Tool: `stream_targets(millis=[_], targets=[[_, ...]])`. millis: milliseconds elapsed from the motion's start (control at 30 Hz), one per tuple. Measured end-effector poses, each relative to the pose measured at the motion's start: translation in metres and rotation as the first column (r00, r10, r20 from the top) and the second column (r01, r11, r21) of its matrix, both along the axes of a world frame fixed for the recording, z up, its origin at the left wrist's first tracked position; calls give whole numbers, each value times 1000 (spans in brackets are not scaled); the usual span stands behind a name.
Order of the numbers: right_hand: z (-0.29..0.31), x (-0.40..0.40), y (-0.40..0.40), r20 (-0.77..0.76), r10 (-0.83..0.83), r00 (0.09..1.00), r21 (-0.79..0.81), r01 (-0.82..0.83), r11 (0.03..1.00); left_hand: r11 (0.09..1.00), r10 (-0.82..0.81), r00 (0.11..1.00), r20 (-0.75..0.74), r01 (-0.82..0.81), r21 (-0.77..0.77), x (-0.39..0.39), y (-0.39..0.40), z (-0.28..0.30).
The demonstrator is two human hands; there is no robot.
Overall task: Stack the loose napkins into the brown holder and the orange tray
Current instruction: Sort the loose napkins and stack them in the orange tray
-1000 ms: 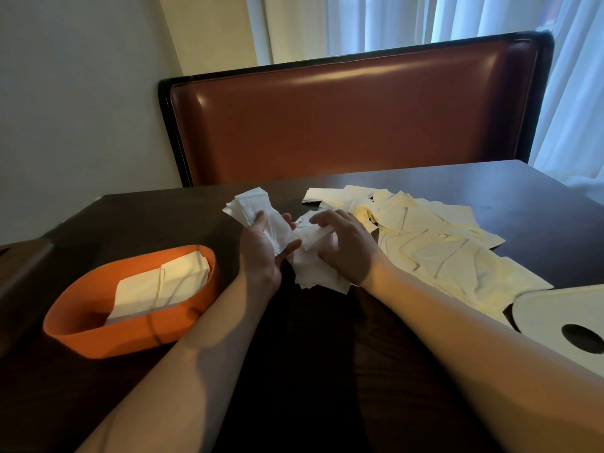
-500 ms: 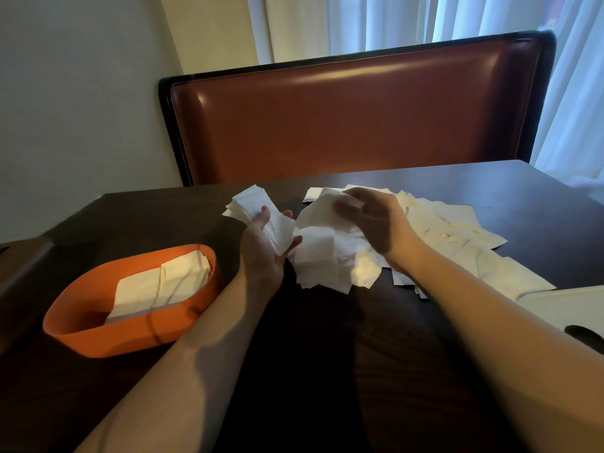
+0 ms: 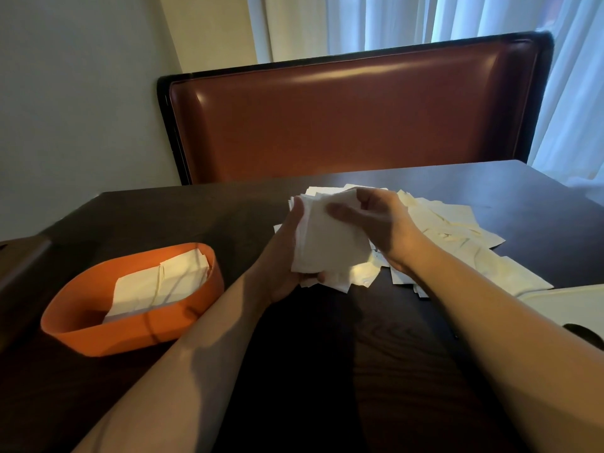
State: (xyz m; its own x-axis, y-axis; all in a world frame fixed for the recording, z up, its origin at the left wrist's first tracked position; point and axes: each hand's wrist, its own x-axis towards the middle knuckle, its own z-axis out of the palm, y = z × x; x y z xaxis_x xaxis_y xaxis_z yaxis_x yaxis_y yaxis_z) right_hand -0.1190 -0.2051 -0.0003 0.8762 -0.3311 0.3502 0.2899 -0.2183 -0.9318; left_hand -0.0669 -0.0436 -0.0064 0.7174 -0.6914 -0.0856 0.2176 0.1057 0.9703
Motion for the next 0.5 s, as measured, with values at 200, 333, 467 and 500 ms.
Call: stream_targets(millis=[200, 333, 467, 500], targets=[[1, -1, 4, -19, -16, 1000, 133, 18, 991, 999, -31, 997, -73, 31, 10, -2, 1, -2], [1, -3, -3, -11, 43, 999, 187, -40, 981, 999, -48, 994, -95, 47, -12, -2, 3, 1], [1, -5, -6, -9, 46, 999, 196, -44, 980, 997, -75, 993, -95, 73, -22, -4, 4, 4], [1, -4, -5, -2, 40, 999, 202, -39, 979, 997, -79, 993, -93, 78, -19, -4, 4, 4]])
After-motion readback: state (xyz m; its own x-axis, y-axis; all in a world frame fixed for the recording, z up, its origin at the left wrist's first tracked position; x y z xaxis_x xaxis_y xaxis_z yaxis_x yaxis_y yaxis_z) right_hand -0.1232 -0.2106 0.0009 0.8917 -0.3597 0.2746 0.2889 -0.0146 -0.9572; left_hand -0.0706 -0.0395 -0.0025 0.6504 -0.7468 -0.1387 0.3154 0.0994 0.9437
